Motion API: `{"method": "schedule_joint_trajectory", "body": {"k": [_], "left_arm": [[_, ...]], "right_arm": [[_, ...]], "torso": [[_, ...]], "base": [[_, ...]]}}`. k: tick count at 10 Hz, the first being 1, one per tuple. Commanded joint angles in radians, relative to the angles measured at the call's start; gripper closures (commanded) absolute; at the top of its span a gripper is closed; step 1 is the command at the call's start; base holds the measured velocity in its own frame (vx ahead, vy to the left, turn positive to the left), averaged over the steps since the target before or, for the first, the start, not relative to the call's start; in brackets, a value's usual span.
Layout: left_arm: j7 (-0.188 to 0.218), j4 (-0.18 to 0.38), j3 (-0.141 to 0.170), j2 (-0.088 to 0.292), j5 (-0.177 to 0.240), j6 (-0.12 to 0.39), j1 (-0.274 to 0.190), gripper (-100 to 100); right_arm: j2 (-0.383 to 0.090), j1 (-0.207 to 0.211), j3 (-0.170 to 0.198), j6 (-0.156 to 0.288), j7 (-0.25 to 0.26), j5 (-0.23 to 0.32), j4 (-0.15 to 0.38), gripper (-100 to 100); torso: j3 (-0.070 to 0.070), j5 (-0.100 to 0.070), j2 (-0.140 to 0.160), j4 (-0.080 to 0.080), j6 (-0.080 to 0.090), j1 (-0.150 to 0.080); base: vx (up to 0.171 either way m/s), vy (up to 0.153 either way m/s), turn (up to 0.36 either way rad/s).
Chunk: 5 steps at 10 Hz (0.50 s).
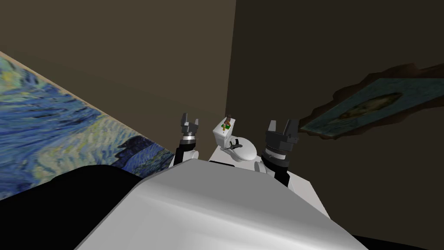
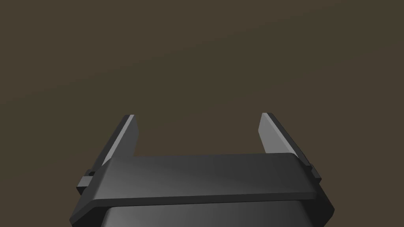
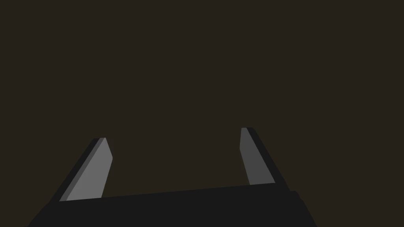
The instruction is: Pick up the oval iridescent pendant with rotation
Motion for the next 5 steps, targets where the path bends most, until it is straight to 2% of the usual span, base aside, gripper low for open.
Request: {"method": "schedule_joint_trajectory", "body": {"k": [1, 5], "left_arm": [[0.012, 0.013, -0.003, 0.046, 0.007, 0.001, -0.003, -100], [0.078, 0.084, -0.019, 0.161, 0.049, 0.004, -0.019, -100]], "right_arm": [[0.0, 0.0, 0.0, 0.0, 0.0, 0.0, 0.0, 0], [0.0, 0.0, 0.0, 0.0, 0.0, 0.0, 0.0, 0]], "torso": [[0.0, 0.0, 0.0, 0.0, 0.0, 0.0], [0.001, 0.0, 0.001, 0.0, 0.0, 0.0]], "base": [[-0.006, -0.003, -0.032], [-0.019, -0.009, -0.059]]}}
